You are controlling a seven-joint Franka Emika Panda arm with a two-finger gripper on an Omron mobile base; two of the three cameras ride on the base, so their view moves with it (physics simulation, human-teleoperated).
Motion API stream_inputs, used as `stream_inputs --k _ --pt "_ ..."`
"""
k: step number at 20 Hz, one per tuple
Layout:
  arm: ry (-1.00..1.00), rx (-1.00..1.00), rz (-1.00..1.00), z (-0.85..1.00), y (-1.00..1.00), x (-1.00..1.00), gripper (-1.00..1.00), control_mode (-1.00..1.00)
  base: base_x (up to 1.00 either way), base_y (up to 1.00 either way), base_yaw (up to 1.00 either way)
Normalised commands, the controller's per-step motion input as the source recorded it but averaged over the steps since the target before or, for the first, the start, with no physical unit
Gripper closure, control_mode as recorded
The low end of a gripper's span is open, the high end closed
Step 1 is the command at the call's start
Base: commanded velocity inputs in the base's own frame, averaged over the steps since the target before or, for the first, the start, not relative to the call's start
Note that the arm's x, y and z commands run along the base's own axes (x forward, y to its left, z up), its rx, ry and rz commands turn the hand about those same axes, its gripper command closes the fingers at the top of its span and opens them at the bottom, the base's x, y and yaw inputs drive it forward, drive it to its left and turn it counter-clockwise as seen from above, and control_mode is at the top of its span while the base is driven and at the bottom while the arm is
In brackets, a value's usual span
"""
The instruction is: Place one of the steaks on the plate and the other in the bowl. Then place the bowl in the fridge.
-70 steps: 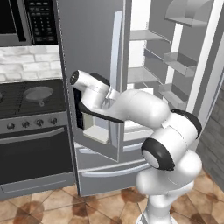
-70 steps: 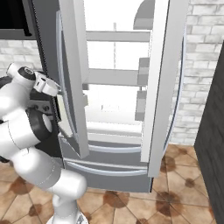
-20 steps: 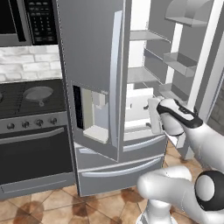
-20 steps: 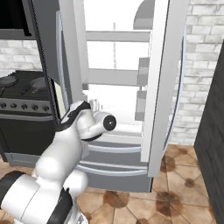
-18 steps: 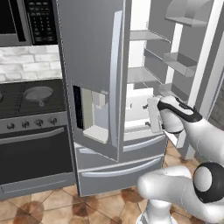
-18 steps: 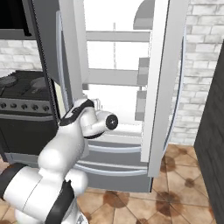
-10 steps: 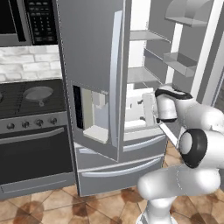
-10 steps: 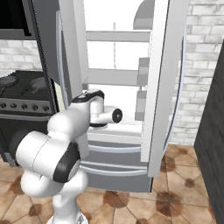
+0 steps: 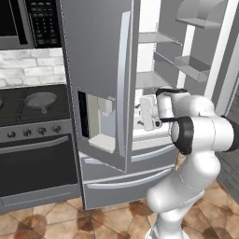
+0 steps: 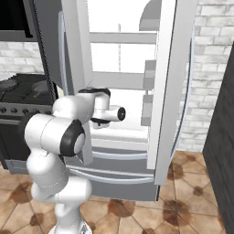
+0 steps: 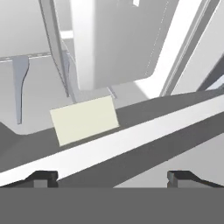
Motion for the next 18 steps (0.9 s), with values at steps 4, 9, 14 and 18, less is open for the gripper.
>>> stream_inputs --k 4,9,14,18 --pt "-0.05 0.01 0.0 0.0 0.71 0.04 -1.0 -1.0 0.0 0.0 0.0" --pt "-0.06 0.04 0.03 0.0 0.57 -0.06 -1.0 -1.0 0.0 0.0 0.0" --pt "-0.06 0.03 0.09 0.0 0.64 -0.55 -1.0 -1.0 0.0 0.0 0.0" --pt "-0.01 0.0 0.18 0.04 0.96 -0.67 -1.0 -1.0 0.0 0.0 0.0"
